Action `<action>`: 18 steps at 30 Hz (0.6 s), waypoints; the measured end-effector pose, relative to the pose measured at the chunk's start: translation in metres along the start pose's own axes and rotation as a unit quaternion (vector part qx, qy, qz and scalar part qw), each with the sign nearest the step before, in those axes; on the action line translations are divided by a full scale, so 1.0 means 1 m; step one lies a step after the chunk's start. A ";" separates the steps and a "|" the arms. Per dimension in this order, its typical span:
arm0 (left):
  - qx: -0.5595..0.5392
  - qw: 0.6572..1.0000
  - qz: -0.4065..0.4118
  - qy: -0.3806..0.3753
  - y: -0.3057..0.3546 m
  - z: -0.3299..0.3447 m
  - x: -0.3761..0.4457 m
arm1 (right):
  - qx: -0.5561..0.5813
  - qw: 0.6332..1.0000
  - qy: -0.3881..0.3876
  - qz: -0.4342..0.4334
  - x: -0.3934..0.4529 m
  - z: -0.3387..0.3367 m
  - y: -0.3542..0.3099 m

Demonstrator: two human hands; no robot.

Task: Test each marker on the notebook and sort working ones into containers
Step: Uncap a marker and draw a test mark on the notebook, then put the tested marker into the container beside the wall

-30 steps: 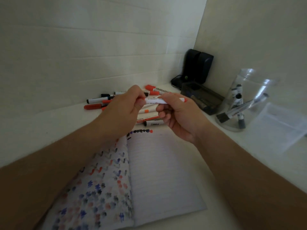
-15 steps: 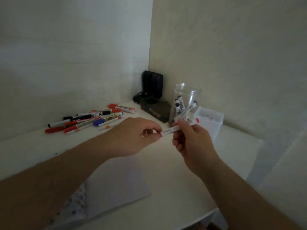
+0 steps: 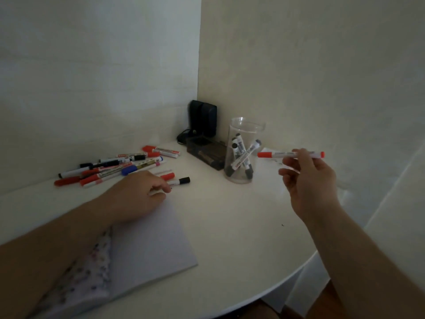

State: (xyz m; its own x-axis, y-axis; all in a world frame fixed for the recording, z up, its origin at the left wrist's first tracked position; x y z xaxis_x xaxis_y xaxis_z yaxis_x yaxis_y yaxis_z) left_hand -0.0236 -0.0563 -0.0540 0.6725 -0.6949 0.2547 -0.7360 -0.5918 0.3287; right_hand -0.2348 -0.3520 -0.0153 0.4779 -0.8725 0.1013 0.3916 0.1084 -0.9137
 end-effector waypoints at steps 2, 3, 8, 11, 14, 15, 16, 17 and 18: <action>-0.001 1.000 -0.007 0.002 -0.009 0.002 -0.001 | 0.023 0.999 0.044 -0.005 0.008 0.001 -0.002; -0.002 1.000 -0.009 0.009 -0.010 0.003 0.001 | 0.011 0.998 0.058 -0.010 0.011 0.001 0.000; 0.054 0.997 -0.039 0.034 -0.004 0.010 0.019 | -0.080 0.996 0.027 -0.040 0.004 0.009 0.012; 0.092 0.993 -0.070 0.019 -0.006 0.014 0.024 | -0.105 0.989 0.018 -0.099 -0.014 0.018 0.010; 0.104 0.990 -0.097 0.014 -0.011 0.018 0.023 | -0.160 0.976 -0.055 -0.140 -0.036 0.047 0.021; 0.120 0.988 -0.098 0.014 -0.013 0.019 0.023 | -0.193 0.966 -0.102 -0.139 -0.043 0.061 0.029; 0.141 0.985 -0.100 0.012 -0.014 0.019 0.023 | -0.235 0.949 -0.158 -0.136 -0.049 0.075 0.040; 0.162 0.981 -0.103 0.008 -0.016 0.019 0.023 | -0.281 0.926 -0.215 -0.134 -0.055 0.090 0.051; 0.181 0.978 -0.105 0.007 -0.016 0.017 0.022 | -0.327 0.897 -0.261 -0.142 -0.061 0.106 0.061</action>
State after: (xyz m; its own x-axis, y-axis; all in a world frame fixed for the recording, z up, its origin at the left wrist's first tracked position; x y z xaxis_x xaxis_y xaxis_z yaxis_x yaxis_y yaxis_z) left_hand 0.0018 -0.0695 -0.0692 0.8104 -0.5389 0.2300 -0.5597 -0.8280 0.0320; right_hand -0.1568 -0.2419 -0.0352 0.8018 -0.4608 0.3805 0.0921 -0.5339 -0.8405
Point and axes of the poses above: each hand's wrist, its own x-axis towards the middle knuckle, its own z-axis out of the palm, y = z × x, the point moved 3 cm from there along x, towards the middle knuckle, and after that the axes turned 3 degrees about y, right-handed, at the moved point
